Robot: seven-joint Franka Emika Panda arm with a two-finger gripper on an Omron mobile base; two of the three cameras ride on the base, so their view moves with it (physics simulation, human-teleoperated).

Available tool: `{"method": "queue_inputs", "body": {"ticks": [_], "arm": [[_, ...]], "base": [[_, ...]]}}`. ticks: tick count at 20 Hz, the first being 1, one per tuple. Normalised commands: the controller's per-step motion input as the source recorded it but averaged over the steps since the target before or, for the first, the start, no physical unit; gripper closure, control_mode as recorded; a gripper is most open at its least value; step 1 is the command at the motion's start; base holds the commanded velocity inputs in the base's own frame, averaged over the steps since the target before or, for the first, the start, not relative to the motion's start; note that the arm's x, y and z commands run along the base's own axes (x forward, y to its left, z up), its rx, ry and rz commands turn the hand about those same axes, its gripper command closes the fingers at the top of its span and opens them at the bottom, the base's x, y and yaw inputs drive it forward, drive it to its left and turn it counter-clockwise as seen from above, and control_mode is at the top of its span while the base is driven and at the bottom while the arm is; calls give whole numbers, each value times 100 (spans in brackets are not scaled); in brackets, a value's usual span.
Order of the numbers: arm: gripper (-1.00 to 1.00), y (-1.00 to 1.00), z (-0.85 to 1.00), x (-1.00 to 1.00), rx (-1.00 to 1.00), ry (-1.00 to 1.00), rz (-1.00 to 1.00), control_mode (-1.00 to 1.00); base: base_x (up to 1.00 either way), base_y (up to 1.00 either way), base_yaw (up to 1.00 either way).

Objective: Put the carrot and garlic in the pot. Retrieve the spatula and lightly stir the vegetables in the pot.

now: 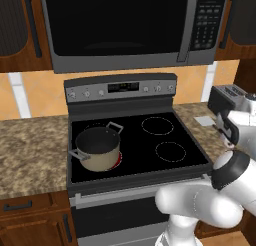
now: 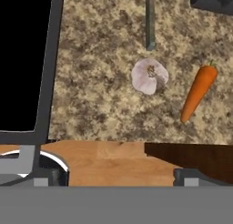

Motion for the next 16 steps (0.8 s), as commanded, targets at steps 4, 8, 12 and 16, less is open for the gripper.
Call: {"method": "queue_inputs", "body": {"ticks": [4, 8, 12, 16], "arm": [[-100, -24, -30, 14, -1, 0, 14, -100], [-100, -20, -19, 22, 0, 0, 15, -100], [-100, -25, -13, 24, 0, 0, 12, -100], [-100, -17, -8, 29, 0, 0, 10, -100]], "base": [[0, 0, 0], [0, 0, 0], [0, 0, 0], [0, 0, 0]]}}
